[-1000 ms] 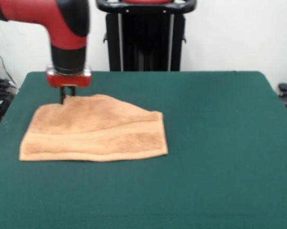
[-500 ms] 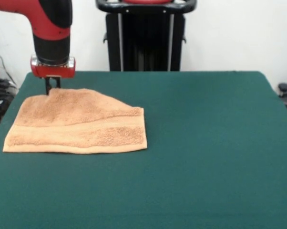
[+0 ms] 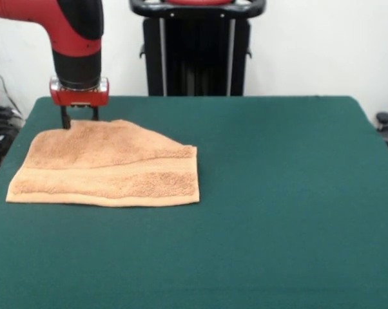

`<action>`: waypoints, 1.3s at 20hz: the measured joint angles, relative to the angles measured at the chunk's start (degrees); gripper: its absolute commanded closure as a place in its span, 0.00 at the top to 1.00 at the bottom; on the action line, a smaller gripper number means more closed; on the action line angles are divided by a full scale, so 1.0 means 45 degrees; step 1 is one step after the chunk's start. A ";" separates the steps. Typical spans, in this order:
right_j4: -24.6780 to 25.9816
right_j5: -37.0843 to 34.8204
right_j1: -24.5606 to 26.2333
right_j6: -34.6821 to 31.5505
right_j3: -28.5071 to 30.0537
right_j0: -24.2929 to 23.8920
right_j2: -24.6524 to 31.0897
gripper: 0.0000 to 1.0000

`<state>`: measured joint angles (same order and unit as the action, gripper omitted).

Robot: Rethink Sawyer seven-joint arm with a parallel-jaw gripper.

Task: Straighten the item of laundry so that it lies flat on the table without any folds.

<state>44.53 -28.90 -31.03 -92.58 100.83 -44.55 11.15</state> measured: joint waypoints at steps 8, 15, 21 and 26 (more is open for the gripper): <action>-0.0156 -0.0023 -0.0442 0.0000 0.0591 -0.0125 0.0412 1.00; -0.0696 -0.0110 -0.1184 0.0000 0.1154 -0.0029 0.0828 1.00; -0.1591 -0.0472 -0.1869 0.0000 0.1366 0.0472 0.0938 1.00; -0.2258 -0.1040 -0.2265 0.0000 0.1367 0.1008 0.0988 1.00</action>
<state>34.37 -33.58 -41.22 -92.58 106.99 -40.02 15.60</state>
